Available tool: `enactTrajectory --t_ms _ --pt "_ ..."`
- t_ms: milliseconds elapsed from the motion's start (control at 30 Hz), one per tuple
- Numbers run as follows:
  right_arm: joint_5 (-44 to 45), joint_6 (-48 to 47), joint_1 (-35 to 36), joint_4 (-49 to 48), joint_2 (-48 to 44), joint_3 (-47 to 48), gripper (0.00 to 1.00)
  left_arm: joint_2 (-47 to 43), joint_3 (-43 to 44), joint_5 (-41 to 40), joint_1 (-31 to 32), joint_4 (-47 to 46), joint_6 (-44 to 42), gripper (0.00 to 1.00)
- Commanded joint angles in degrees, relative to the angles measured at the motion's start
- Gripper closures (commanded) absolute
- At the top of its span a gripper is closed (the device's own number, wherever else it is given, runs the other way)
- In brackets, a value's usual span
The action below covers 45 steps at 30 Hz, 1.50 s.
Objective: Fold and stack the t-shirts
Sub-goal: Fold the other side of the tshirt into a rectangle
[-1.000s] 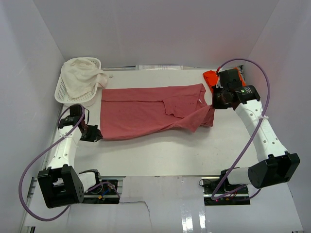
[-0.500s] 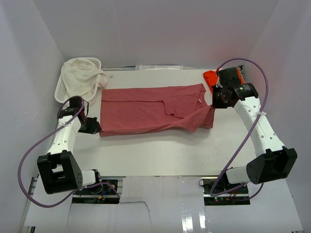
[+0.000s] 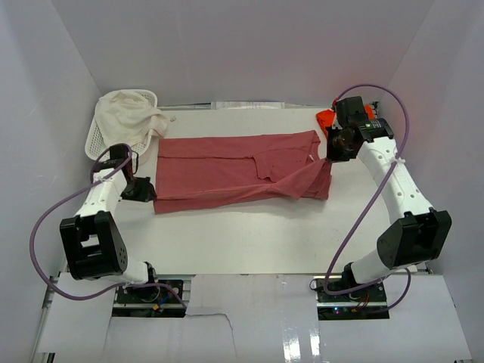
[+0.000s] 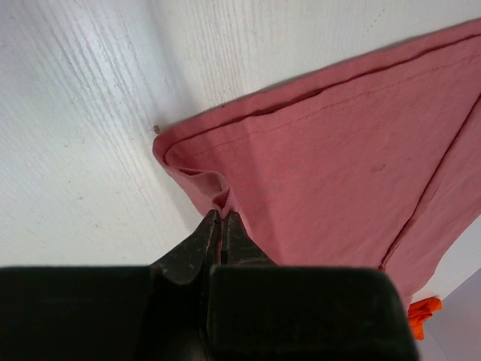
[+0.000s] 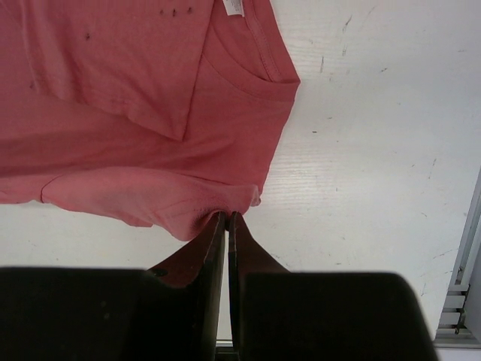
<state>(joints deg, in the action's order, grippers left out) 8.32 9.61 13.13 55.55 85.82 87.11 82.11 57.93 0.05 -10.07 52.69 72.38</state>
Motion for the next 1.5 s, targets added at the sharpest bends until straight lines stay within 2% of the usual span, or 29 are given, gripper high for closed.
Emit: enactTrajectory --t_ms 0,733,1467 --pt "-0.32 -0.64 -0.38 -0.53 1.10 3.85 0.92 -0.19 2.62 -0.41 -0.48 -1.88 0.48 1.00" --pt "-1.20 -1.61 -0.38 -1.49 9.36 10.36 0.92 5.08 5.61 2.58 -0.39 -6.54 -1.01 1.00" --pt "-0.76 -2.40 -0.38 -0.97 18.85 19.58 0.92 9.56 10.18 1.97 -0.39 -7.07 -1.72 1.00"
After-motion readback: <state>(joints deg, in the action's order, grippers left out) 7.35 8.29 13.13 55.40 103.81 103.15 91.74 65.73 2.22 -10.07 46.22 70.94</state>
